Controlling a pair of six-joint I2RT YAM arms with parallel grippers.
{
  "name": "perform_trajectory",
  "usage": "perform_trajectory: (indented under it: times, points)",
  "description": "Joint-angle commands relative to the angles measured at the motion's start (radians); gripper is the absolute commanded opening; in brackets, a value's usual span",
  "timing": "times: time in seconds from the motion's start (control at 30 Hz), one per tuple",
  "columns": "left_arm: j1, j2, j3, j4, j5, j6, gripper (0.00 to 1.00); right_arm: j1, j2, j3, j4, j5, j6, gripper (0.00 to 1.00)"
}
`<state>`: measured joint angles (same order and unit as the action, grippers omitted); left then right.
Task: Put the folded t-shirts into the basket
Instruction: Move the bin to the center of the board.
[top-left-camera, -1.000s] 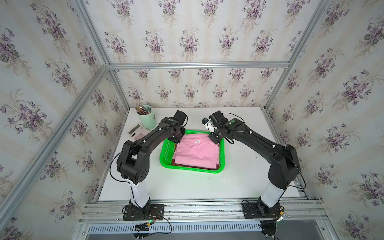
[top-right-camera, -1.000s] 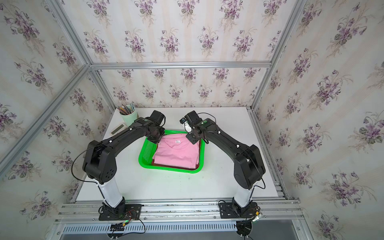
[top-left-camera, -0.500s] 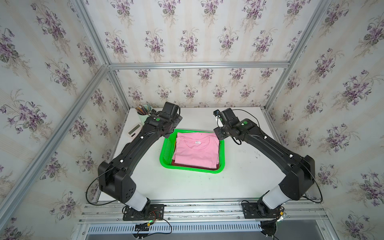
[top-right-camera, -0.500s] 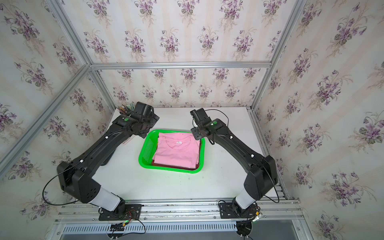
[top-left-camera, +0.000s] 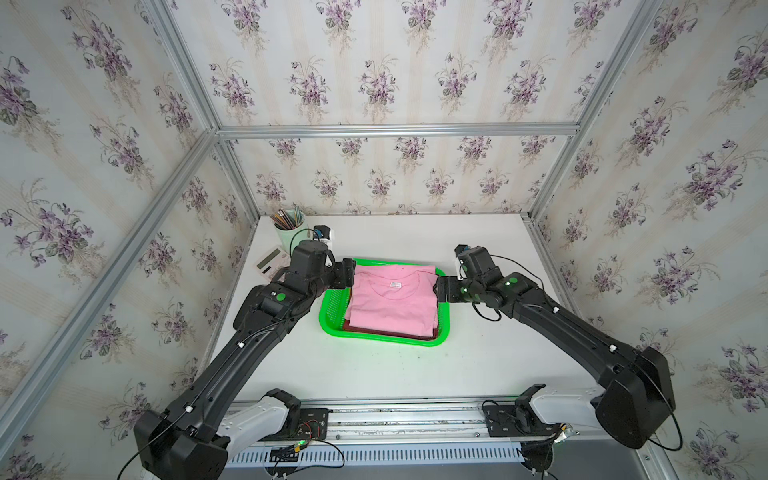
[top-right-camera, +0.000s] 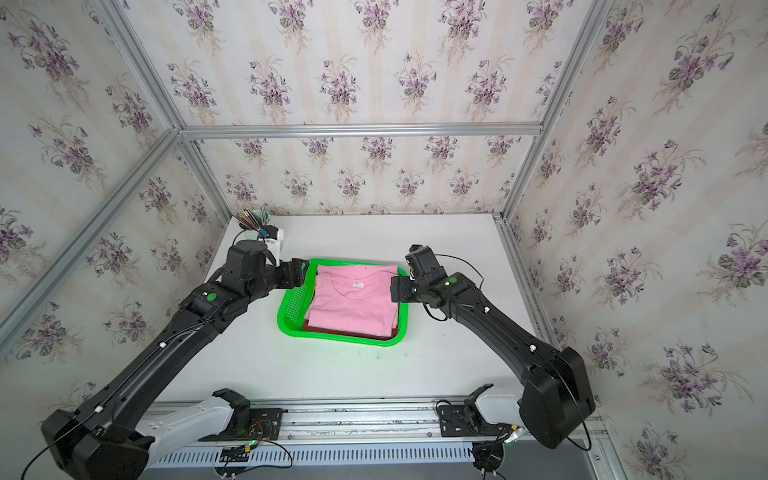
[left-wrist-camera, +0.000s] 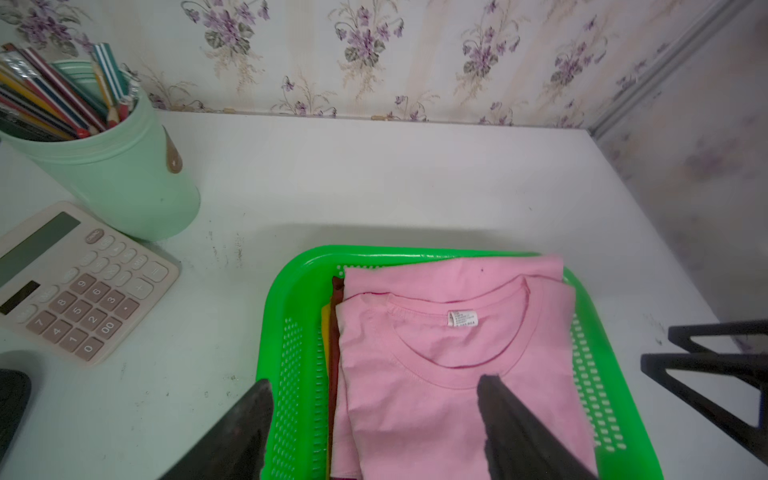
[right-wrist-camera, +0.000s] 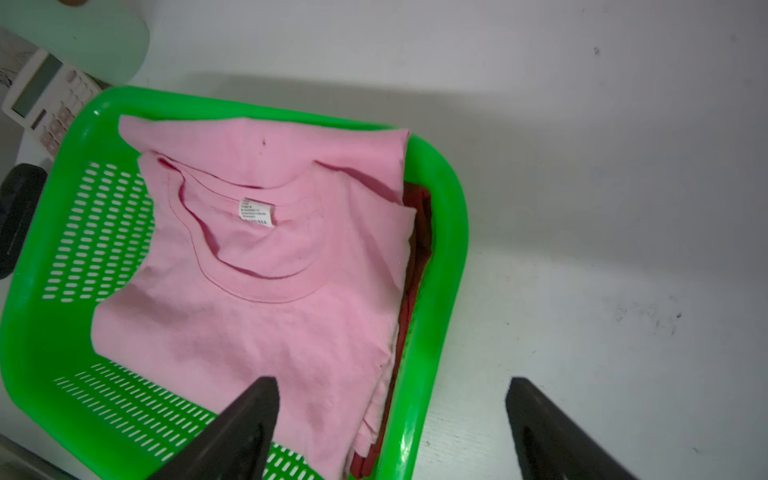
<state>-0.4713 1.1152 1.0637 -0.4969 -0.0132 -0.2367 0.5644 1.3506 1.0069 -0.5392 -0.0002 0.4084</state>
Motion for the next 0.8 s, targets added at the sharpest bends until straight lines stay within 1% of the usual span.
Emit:
perform_trajectory:
  times: [0.0,0.13,0.23,0.3,0.37,0.43,0.53,0.6,0.63,0.73,0.77]
  points:
    - [-0.046,0.033,-0.023,-0.033,0.007,0.119,0.69,-0.002,0.044,-0.032,0.06,-0.014,0.036,0.92]
    - [-0.145,0.091,-0.057,-0.036,-0.159,0.178,0.67,-0.009,0.113,-0.068,0.132,0.01,0.052,0.93]
    - [-0.194,0.146,-0.069,-0.057,-0.191,0.201,0.65,-0.012,0.168,-0.076,0.165,-0.004,0.039,0.93]
    - [-0.211,0.186,-0.071,-0.099,-0.221,0.2,0.62,-0.012,0.201,-0.073,0.169,-0.017,0.002,0.94]
    - [-0.219,0.219,-0.078,-0.144,-0.277,0.189,0.6,-0.057,0.216,-0.068,0.154,0.008,-0.026,0.95]
    - [-0.223,0.243,-0.087,-0.176,-0.332,0.167,0.6,-0.092,0.218,-0.065,0.144,0.031,-0.044,0.95]
    - [-0.228,0.278,-0.093,-0.23,-0.395,0.103,0.6,-0.152,0.212,-0.067,0.152,0.031,-0.062,0.96]
    - [-0.237,0.292,-0.104,-0.244,-0.408,0.069,0.6,-0.181,0.211,-0.07,0.17,0.029,-0.079,0.96]
    - [-0.243,0.328,-0.11,-0.243,-0.402,0.057,0.6,-0.192,0.216,-0.066,0.173,0.027,-0.085,0.96]
    - [-0.273,0.38,-0.113,-0.232,-0.359,0.027,0.6,-0.201,0.234,-0.035,0.166,0.046,-0.102,0.96]
    - [-0.289,0.404,-0.099,-0.251,-0.373,0.013,0.6,-0.202,0.238,-0.02,0.159,0.041,-0.105,0.96]
